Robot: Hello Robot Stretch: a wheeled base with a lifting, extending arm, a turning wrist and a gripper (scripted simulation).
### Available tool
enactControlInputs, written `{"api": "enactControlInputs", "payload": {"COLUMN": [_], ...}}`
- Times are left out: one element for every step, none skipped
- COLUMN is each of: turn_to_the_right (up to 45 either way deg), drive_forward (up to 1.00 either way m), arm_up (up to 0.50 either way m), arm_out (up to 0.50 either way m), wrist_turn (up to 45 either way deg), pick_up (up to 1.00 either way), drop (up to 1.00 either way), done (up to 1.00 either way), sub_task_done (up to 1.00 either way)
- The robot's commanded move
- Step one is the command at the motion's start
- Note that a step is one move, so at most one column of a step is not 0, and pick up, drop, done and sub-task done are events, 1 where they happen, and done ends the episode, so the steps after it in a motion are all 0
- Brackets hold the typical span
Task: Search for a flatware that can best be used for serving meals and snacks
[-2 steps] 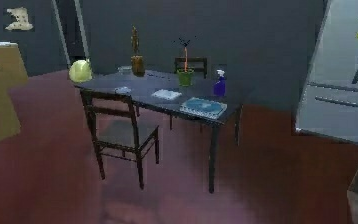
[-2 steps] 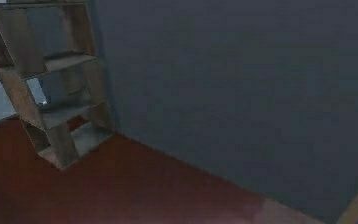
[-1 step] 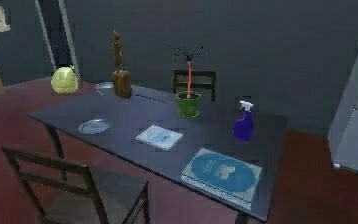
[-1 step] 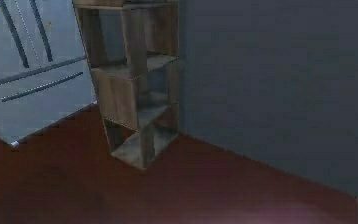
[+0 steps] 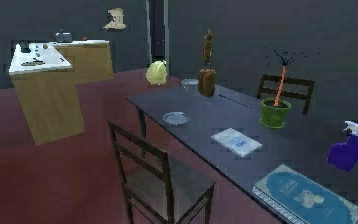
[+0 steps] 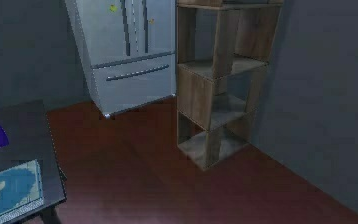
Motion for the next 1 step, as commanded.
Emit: {"api": "enactControlInputs", "payload": {"turn_to_the_right": [0.0], "drive_forward": [0.0], "arm_up": [0.0], "arm_out": [0.0], "wrist_turn": [0.0], "pick_up": [0.0], "drop": [0.0], "done": [1.0], "sub_task_done": [0.0]}}
